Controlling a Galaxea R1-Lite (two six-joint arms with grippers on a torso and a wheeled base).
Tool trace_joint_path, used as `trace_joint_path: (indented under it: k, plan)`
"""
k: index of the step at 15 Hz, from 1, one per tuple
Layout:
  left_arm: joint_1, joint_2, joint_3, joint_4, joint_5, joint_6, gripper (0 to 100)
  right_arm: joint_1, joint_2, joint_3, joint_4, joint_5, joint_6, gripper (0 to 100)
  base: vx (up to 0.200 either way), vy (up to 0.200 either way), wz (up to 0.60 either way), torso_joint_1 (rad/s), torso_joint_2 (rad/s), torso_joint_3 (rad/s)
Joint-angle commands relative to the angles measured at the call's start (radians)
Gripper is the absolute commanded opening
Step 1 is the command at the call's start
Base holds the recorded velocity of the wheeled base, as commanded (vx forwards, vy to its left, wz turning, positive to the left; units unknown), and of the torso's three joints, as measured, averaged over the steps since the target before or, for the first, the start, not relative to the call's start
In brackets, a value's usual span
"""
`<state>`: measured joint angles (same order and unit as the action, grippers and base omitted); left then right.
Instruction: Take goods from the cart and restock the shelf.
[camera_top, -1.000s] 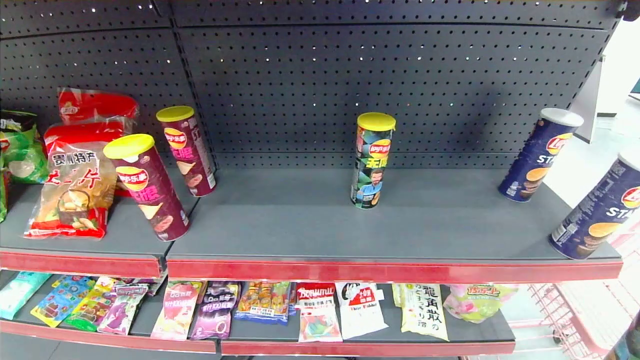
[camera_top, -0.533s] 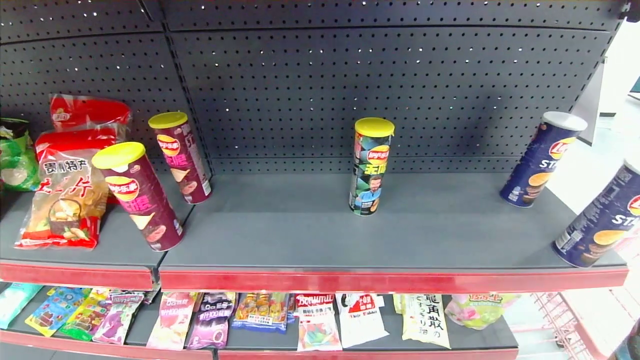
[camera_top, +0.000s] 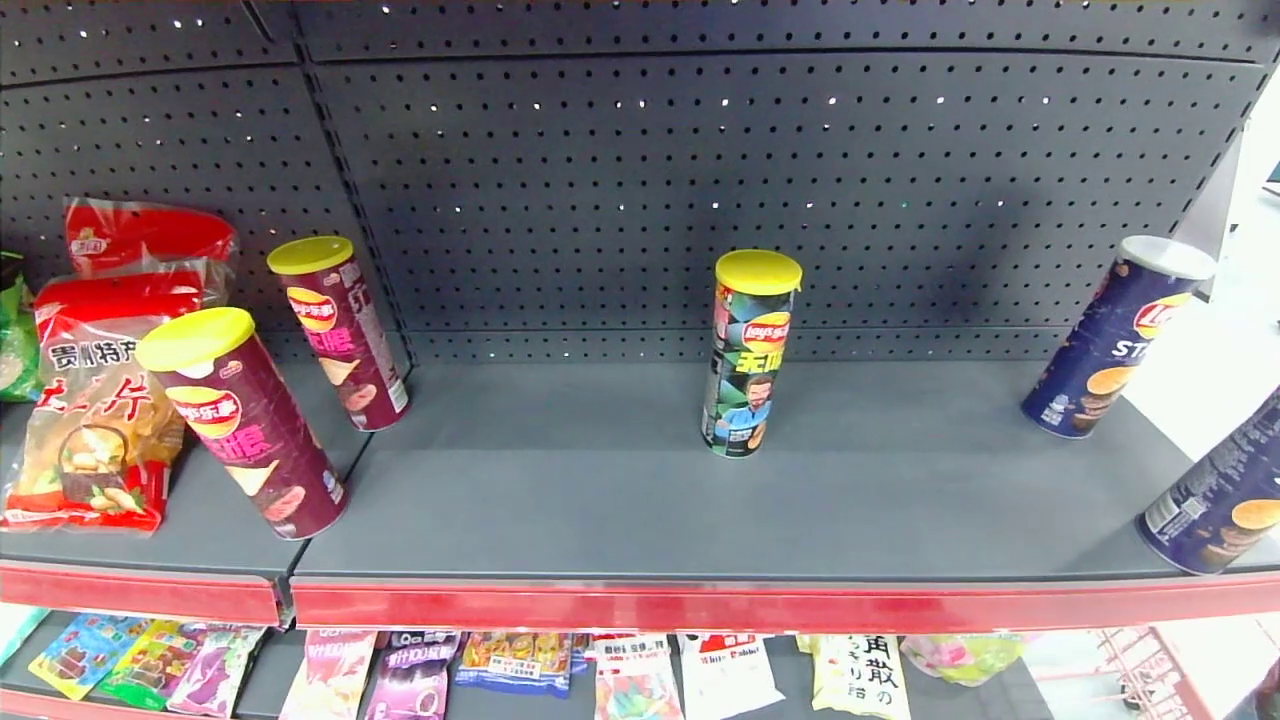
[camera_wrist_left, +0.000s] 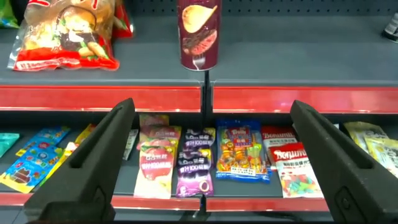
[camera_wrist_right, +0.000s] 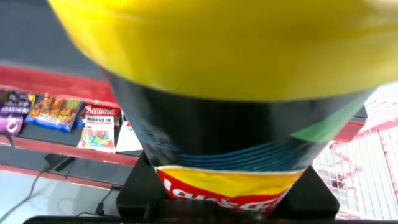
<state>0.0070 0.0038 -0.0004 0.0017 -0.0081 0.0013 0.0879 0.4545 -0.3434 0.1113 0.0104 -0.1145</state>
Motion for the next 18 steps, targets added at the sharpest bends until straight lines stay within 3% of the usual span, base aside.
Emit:
trace_joint_path:
  k: [1,3,8,9,10,11,12,13,14,16,18]
  plan:
    - [-0.001,0.028,-0.001,0.0,0.0,0.0,100,0.0,-0.109,0.037,0.004,0.006,-0.021,0,0.0,0.0,0.0,0.0,0.0,0.0]
    - [-0.024,0.045,-0.003,0.001,-0.027,0.032,100,0.0,-0.221,0.1,0.004,0.045,-0.021,0,0.0,0.0,0.0,0.0,0.0,0.0]
    - [-0.024,0.048,-0.021,-0.006,-0.079,0.029,100,0.0,-0.281,0.155,0.002,0.068,-0.014,0,0.0,0.0,0.0,0.0,0.0,0.0]
    - [-0.041,0.203,-0.193,-0.003,-0.105,-0.029,100,0.0,-0.278,0.159,0.002,0.086,-0.014,0,0.0,0.0,0.0,0.0,0.0,0.0]
    - [-0.052,0.404,-0.363,-0.009,-0.121,-0.115,100,-0.002,-0.277,0.164,0.004,0.1,-0.014,0,0.0,0.0,0.0,0.0,0.0,0.0]
    - [-0.068,0.507,-0.478,-0.011,-0.151,-0.133,100,0.0,-0.278,0.181,0.002,0.106,-0.014,0,0.0,0.0,0.0,0.0,0.0,0.0]
    - [-0.091,0.571,-0.515,-0.014,-0.201,-0.11,100,0.0,-0.278,0.185,0.002,0.106,-0.014,0,0.0,0.0,0.0,0.0,0.0,0.0]
    - [-0.113,0.616,-0.523,-0.026,-0.247,-0.064,100,0.0,-0.277,0.185,0.002,0.106,-0.014,0,0.0,0.0,0.0,0.0,0.0,0.0]
    - [-0.154,0.739,-0.523,-0.088,-0.349,0.031,100,-0.002,-0.278,0.185,0.002,0.105,-0.014,0,0.0,0.0,0.0,0.0,0.0,0.0]
    - [-0.22,0.932,-0.536,-0.239,-0.441,0.04,100,-0.004,-0.272,0.181,0.002,0.105,-0.014,0,0.0,0.0,0.0,0.0,0.0,0.0]
    - [-0.329,1.134,-0.553,-0.43,-0.467,0.04,100,-0.004,-0.264,0.178,0.002,0.103,-0.013,0,0.0,0.0,0.0,0.0,0.0,0.0]
